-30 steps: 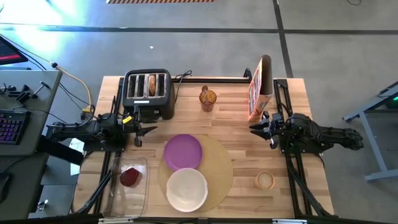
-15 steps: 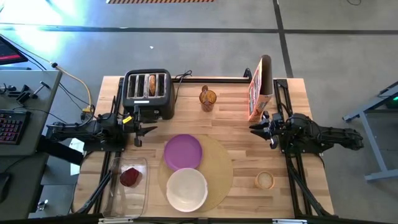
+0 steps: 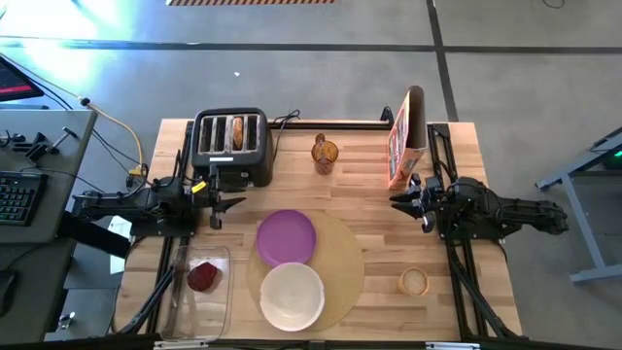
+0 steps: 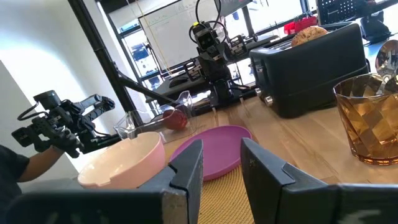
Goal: Arrange a breakfast setting
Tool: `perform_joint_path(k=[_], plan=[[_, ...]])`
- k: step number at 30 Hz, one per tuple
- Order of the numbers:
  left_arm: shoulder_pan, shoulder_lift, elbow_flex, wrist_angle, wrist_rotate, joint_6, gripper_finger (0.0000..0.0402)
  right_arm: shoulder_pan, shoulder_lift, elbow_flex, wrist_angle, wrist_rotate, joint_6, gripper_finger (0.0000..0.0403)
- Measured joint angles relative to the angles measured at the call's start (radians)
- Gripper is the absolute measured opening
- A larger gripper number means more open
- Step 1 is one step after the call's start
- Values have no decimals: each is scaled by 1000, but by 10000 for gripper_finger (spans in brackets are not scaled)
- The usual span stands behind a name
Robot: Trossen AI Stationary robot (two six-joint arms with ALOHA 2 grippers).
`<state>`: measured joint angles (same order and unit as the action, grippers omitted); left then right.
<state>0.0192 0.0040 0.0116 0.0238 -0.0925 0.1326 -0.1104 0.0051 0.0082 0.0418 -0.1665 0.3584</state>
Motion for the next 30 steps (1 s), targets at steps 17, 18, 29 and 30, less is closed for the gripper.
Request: perform_joint_path(k=[17, 18, 29, 30], plan=[[0, 0, 0, 0, 0, -81, 92, 0, 0, 0, 0, 0, 0, 90], [0, 0, 0, 0, 0, -97, 92, 0, 0, 0, 0, 0, 0, 90], [0, 0, 0, 0, -1, -122, 92, 0, 0, 0, 0, 0, 0, 90], [0, 0, 0, 0, -5, -118, 92, 0, 0, 0, 0, 0, 0, 90]])
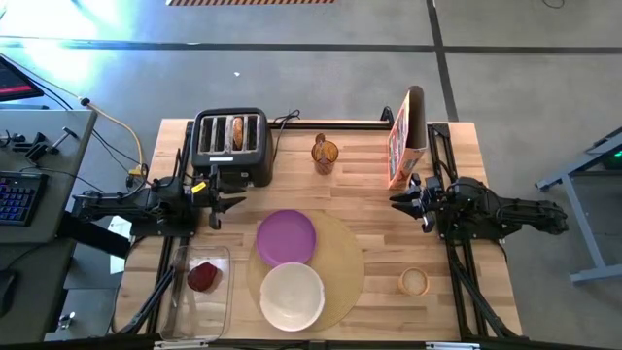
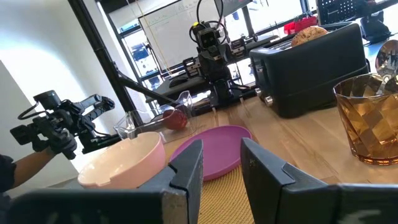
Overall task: Arrange a breakfast setting
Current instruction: Put the bagel from the toaster onto the purple plate
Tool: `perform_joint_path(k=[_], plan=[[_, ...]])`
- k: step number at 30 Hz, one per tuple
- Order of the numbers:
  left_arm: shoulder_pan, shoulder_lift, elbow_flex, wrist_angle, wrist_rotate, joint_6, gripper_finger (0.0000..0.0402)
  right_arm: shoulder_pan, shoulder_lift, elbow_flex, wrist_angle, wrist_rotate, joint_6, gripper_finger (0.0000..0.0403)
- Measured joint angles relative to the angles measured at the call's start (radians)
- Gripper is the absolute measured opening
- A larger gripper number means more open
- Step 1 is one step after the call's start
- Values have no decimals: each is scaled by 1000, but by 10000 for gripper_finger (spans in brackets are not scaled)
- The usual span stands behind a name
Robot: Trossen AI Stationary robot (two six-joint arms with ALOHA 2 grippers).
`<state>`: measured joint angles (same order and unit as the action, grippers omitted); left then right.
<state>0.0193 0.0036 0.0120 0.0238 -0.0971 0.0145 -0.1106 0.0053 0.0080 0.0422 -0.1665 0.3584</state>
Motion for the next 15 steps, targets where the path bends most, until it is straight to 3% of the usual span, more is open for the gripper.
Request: perform_joint_path(k=[15], plan=[[0, 0, 0, 1, -4, -38, 92, 0, 0, 0, 0, 2, 0, 90]])
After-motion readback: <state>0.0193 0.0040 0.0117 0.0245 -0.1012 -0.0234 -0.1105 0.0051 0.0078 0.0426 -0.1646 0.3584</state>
